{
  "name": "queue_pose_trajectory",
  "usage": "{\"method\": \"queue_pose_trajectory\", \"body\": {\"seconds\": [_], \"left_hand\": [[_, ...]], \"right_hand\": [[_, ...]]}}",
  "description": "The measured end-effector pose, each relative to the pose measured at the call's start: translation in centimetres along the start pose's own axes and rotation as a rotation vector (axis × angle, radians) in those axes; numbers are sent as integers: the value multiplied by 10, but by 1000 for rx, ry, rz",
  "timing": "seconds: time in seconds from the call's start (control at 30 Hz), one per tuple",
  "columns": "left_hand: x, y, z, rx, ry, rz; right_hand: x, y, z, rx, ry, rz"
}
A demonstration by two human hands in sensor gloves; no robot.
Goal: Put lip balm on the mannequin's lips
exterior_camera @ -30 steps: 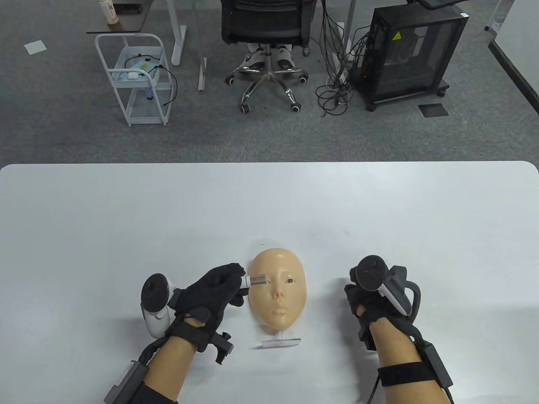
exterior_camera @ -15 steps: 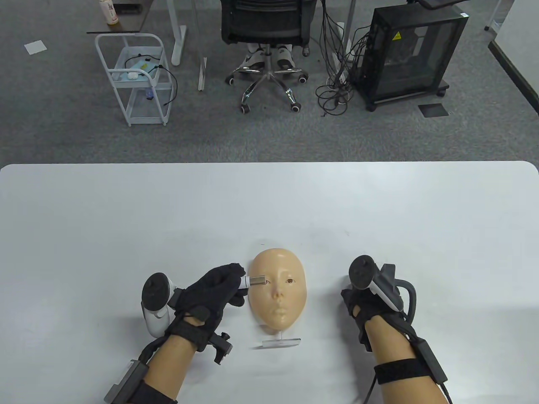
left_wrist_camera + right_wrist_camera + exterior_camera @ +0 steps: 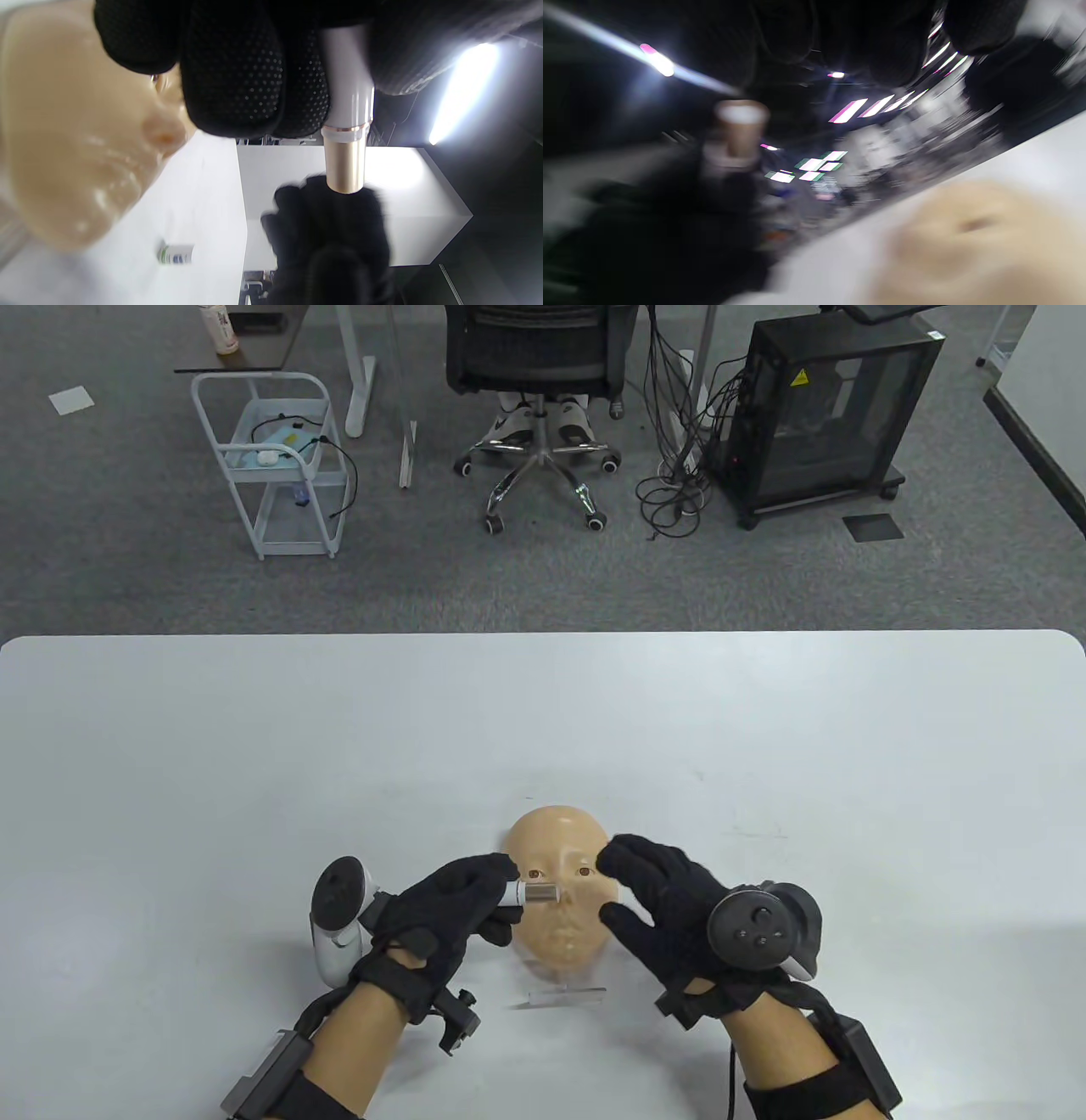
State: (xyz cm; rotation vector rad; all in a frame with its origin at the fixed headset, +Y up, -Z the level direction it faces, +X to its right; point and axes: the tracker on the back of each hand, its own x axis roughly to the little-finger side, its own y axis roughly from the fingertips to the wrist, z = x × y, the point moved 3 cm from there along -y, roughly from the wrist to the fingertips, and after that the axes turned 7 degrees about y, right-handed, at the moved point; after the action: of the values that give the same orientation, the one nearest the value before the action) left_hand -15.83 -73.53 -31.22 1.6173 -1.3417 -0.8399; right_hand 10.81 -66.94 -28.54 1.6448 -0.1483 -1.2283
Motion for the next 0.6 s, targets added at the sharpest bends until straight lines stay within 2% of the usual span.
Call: {"method": "queue_pose_trajectory", "body": {"seconds": [0.2,0.3,0.4,0.47,0.53,0.6], "left_hand": [[16,-1,-19,77,75,99],[23,0,-25,85,131,157],[24,3,-23,62,141,203],[23,3,-23,45,121,186],[16,1,-24,56,98,120],[5,0,-25,65,5,22]], "right_hand": [[-22,2,23,-30,246,-216],[-38,5,22,57,353,-337],[-42,6,23,62,352,-352],[-40,4,24,56,305,-320],[-31,2,21,57,192,-247],[-22,0,19,51,70,-172]]}}
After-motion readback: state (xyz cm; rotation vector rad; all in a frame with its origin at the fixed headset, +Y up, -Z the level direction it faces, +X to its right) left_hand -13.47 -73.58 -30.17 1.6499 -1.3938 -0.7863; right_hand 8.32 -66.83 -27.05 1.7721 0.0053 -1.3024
